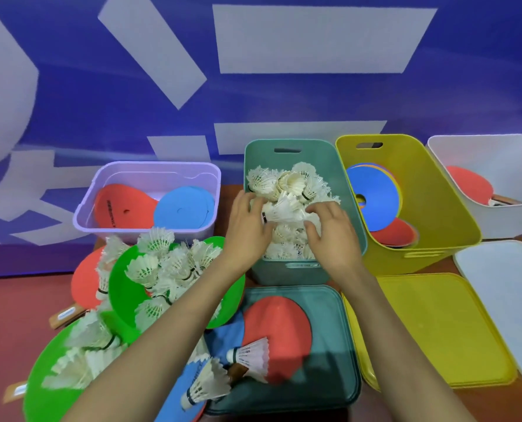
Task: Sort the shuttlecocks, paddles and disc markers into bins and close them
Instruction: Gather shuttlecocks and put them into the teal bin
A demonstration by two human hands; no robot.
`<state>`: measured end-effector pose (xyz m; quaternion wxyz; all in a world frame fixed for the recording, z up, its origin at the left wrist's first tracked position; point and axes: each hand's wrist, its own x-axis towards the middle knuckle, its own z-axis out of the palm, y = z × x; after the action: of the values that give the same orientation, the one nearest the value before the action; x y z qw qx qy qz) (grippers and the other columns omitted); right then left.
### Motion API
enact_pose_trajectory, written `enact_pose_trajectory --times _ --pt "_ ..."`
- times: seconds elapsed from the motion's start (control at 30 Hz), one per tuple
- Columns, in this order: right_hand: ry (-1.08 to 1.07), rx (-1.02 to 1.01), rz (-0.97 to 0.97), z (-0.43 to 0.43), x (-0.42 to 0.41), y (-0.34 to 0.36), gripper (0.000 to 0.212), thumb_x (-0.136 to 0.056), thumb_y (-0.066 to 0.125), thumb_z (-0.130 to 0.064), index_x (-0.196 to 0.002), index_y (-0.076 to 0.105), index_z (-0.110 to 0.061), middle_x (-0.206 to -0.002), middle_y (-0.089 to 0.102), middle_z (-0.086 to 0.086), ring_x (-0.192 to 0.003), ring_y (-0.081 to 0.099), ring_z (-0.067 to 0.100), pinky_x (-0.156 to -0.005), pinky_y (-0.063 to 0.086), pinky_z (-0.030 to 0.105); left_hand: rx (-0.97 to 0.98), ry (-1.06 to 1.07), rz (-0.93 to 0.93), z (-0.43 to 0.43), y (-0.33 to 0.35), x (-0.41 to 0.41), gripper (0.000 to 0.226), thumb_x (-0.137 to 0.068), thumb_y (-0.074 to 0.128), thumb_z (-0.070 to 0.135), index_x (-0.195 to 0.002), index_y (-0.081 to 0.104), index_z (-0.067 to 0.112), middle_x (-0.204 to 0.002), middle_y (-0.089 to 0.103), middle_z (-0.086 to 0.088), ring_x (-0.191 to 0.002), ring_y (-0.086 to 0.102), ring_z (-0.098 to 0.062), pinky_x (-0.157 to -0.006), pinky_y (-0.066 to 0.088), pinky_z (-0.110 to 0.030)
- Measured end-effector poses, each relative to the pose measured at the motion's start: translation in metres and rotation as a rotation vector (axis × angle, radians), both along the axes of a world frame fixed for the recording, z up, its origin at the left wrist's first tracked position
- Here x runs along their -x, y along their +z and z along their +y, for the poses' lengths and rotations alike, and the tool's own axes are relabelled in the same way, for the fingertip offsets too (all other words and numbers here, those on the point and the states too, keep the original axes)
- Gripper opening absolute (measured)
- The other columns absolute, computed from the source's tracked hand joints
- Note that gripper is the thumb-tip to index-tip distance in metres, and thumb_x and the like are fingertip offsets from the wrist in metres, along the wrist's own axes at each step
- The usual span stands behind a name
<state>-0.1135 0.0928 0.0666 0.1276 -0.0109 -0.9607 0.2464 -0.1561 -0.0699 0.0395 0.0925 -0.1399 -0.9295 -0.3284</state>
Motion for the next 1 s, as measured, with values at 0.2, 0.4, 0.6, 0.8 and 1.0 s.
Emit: enact_pose_trajectory --times 0.2,0.4,0.6,0.8,1.0 --pt "0.327 0.183 0.165 -0.040 -0.033 -0.006 0.025 -0.092 0.050 -0.023 -0.110 0.061 -0.011 -0.108 0.060 0.004 -0.102 0.057 0.021 -0.090 0.044 0.031 -0.097 0.103 0.063 -0.063 -0.012 -0.073 0.024 -0.083 0.053 0.016 -0.106 0.058 0.010 -0.107 0.053 -0.006 -0.103 0.046 -0.019 -0.092 0.034 -0.025" --pt "0.585 0.061 -0.013 -0.091 -0.055 -0.046 0.031 -0.089 0.051 -0.021 -0.118 0.056 -0.012 -0.112 0.058 0.007 -0.103 0.056 0.023 -0.085 0.047 0.031 0.019 0.270 -0.095 -0.117 -0.061 -0.114 0.035 -0.076 0.065 0.000 -0.110 0.057 0.006 -0.115 0.047 -0.014 -0.112 0.045 -0.032 -0.098 0.036 -0.037" --pt "0.478 -0.110 -0.269 -0.137 -0.028 -0.068 0.041 -0.087 0.050 -0.005 -0.128 0.046 -0.007 -0.128 0.044 0.011 -0.118 0.041 0.031 -0.095 0.041 0.044 0.168 0.297 -0.099 -0.134 -0.071 -0.107 0.051 -0.072 0.063 -0.006 -0.121 0.052 0.003 -0.129 0.048 -0.019 -0.118 0.043 -0.036 -0.101 0.039 -0.046" --pt "0.393 -0.323 -0.316 -0.168 -0.007 -0.087 0.027 -0.089 0.047 -0.010 -0.116 0.050 -0.007 -0.118 0.056 0.013 -0.115 0.046 0.030 -0.092 0.040 0.039 0.321 0.318 -0.163 -0.144 -0.072 -0.086 0.045 -0.077 0.066 0.006 -0.121 0.056 0.003 -0.113 0.061 -0.018 -0.102 0.052 -0.038 -0.086 0.043 -0.044" --pt "0.300 -0.314 -0.043 -0.161 -0.011 -0.077 0.033 -0.049 0.087 -0.009 -0.068 0.061 -0.015 -0.062 0.061 -0.001 -0.058 0.061 0.021 -0.049 0.046 0.022 0.294 0.364 -0.169 -0.151 -0.073 -0.075 0.023 -0.090 0.058 0.031 -0.105 0.066 0.015 -0.103 0.065 -0.005 -0.098 0.050 -0.029 -0.082 0.034 -0.039"
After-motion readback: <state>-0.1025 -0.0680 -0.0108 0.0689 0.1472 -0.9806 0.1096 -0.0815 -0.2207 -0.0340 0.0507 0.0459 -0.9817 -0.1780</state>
